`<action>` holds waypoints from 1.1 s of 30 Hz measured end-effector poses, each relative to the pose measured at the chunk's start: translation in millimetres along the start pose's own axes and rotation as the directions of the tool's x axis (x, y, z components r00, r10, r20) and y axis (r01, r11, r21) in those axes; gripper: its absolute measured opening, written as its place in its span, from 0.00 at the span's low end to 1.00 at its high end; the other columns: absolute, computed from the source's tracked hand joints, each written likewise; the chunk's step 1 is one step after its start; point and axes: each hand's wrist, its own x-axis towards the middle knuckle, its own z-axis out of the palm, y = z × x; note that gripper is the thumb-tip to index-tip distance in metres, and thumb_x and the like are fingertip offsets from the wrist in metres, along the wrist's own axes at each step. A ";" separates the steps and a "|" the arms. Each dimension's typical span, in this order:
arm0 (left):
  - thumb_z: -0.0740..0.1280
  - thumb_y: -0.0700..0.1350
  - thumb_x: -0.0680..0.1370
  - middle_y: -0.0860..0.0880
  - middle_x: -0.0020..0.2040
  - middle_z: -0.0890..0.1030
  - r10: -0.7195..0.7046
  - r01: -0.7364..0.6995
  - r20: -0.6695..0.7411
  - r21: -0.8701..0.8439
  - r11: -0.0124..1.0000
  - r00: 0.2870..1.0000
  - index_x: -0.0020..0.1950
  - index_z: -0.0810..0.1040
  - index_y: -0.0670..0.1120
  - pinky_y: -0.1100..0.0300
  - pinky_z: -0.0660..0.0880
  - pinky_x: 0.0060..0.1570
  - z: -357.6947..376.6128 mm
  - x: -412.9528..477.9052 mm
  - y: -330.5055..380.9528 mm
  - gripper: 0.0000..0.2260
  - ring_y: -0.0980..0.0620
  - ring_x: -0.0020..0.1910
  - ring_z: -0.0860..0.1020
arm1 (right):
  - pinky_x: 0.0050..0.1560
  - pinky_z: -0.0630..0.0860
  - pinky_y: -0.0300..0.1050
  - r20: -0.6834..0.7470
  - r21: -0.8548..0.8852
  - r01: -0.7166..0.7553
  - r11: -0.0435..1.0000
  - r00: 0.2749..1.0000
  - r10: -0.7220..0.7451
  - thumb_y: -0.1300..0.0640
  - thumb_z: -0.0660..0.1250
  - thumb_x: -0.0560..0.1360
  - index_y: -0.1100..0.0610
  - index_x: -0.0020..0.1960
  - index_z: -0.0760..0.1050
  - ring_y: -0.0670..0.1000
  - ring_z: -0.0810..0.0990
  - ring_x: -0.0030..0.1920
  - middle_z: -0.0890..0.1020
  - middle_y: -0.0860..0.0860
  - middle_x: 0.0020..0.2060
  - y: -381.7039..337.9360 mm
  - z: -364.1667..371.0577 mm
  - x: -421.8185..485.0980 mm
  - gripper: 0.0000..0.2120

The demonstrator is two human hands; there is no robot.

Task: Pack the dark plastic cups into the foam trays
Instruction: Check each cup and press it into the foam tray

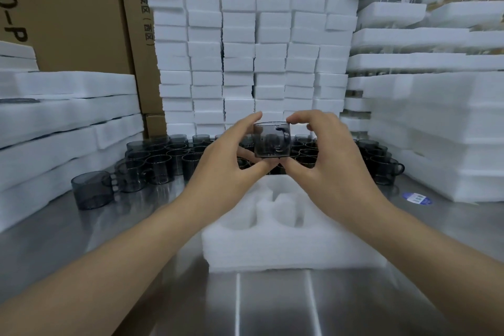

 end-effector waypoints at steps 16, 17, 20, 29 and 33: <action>0.81 0.56 0.75 0.62 0.60 0.84 0.102 -0.102 0.015 -0.002 0.995 0.995 0.71 0.77 0.63 0.52 0.78 0.64 -2.3 -1.7 3.7 0.26 0.57 0.60 0.82 | 0.67 0.78 0.55 0.184 0.399 -0.207 0.893 0.972 0.144 0.47 0.69 0.79 0.41 0.70 0.73 0.45 0.85 0.58 0.87 0.44 0.55 -12.5 -4.6 -4.3 0.19; 0.81 0.56 0.75 0.62 0.61 0.83 0.103 -0.103 -0.003 0.007 0.995 0.995 0.71 0.77 0.64 0.54 0.78 0.63 -2.2 -1.6 3.4 0.27 0.56 0.59 0.81 | 0.64 0.80 0.55 0.173 0.422 -0.215 0.881 0.973 0.154 0.49 0.71 0.80 0.41 0.68 0.74 0.46 0.86 0.56 0.88 0.45 0.52 -10.8 -4.1 -3.6 0.17; 0.81 0.55 0.74 0.62 0.63 0.78 0.109 -0.108 -0.038 0.042 0.993 0.993 0.72 0.75 0.67 0.60 0.76 0.57 -3.1 -1.8 2.9 0.29 0.57 0.60 0.78 | 0.54 0.79 0.40 0.114 0.381 -0.160 0.911 0.985 0.126 0.44 0.78 0.74 0.38 0.62 0.75 0.43 0.84 0.53 0.86 0.45 0.48 -9.5 -1.3 -4.7 0.20; 0.81 0.48 0.74 0.62 0.61 0.82 0.102 -0.101 -0.014 0.052 0.994 0.995 0.70 0.78 0.63 0.59 0.76 0.56 -2.9 -1.5 1.5 0.27 0.59 0.63 0.79 | 0.60 0.81 0.49 0.150 0.414 -0.130 0.901 0.986 0.074 0.49 0.71 0.75 0.39 0.62 0.74 0.43 0.85 0.56 0.85 0.37 0.51 -8.6 1.0 -4.0 0.17; 0.80 0.42 0.72 0.62 0.63 0.77 0.139 -0.134 -0.038 0.117 0.984 0.990 0.71 0.78 0.60 0.59 0.73 0.55 -3.8 -0.5 2.4 0.30 0.59 0.65 0.76 | 0.50 0.72 0.28 0.107 0.324 -0.095 0.941 0.992 0.063 0.45 0.78 0.73 0.38 0.61 0.74 0.40 0.81 0.55 0.82 0.40 0.48 -7.4 2.5 -5.0 0.20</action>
